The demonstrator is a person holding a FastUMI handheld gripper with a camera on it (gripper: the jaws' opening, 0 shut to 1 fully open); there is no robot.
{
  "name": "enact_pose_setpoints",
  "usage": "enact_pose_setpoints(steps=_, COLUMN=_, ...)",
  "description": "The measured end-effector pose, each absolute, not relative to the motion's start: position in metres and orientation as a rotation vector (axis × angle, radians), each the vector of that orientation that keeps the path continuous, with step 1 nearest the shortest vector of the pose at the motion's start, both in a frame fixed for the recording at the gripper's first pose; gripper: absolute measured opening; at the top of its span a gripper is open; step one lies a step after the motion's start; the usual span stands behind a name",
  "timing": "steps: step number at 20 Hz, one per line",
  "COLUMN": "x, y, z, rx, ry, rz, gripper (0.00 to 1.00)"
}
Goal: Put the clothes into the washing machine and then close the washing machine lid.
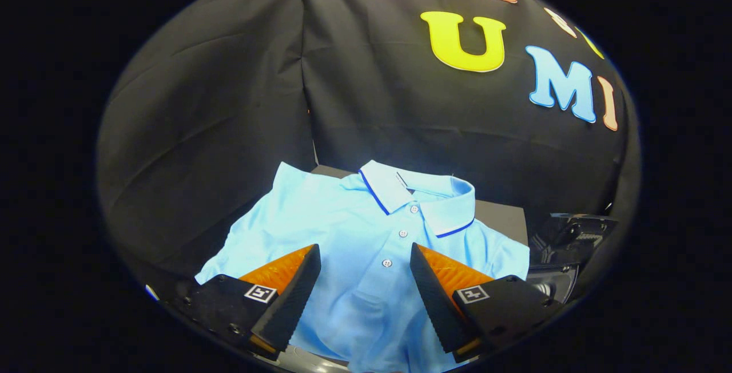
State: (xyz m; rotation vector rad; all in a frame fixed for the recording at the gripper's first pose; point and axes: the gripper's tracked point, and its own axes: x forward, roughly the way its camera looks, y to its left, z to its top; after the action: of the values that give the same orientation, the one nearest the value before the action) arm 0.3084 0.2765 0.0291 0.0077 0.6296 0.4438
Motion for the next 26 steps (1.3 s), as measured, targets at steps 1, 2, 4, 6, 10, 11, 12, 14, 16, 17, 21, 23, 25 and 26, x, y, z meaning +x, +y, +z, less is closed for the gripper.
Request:
enact_pose_setpoints(steps=1, x=0.306, y=0.278, z=0.024, rx=-0.001, ry=0.65, rz=0.448, gripper=0.98)
enact_pose_setpoints(steps=2, x=0.304, y=0.281, z=0.018, rx=-0.004, ry=0.665, rz=0.449, gripper=0.98)
enact_pose_setpoints(steps=4, x=0.304, y=0.281, z=0.01, rx=-0.017, ry=0.686, rz=0.444, gripper=0.98)
enact_pose_setpoints(steps=6, x=0.298, y=0.281, z=-0.004, rx=-0.04, ry=0.728, rz=0.442, gripper=0.98)
enact_pose_setpoints(steps=10, x=0.294, y=0.284, z=-0.007, rx=-0.058, ry=0.73, rz=0.44, gripper=0.99)
enact_pose_setpoints(steps=11, x=0.294, y=0.286, z=-0.004, rx=-0.049, ry=0.718, rz=0.443, gripper=0.99)
enact_pose_setpoints(steps=12, x=0.288, y=0.284, z=-0.006, rx=-0.052, ry=0.731, rz=0.447, gripper=0.99)
enact_pose_setpoints(steps=14, x=0.291, y=0.286, z=0.0, rx=-0.056, ry=0.738, rz=0.45, gripper=0.75)
enact_pose_setpoints(steps=16, x=0.292, y=0.288, z=-0.006, rx=-0.011, ry=0.747, rz=0.483, gripper=0.43)
enact_pose_setpoints(steps=17, x=0.296, y=0.288, z=-0.004, rx=0.015, ry=0.747, rz=0.498, gripper=0.27)
enact_pose_setpoints(steps=21, x=0.294, y=0.286, z=-0.003, rx=0.11, ry=0.754, rz=0.542, gripper=0.02)
enact_pose_setpoints(steps=23, x=0.294, y=0.283, z=0.001, rx=0.089, ry=0.742, rz=0.542, gripper=0.02)
enact_pose_setpoints(steps=25, x=0.293, y=0.283, z=0.011, rx=0.084, ry=0.706, rz=0.543, gripper=0.02)
enact_pose_setpoints(steps=26, x=0.293, y=0.284, z=0.02, rx=0.097, ry=0.679, rz=0.55, gripper=0.02)
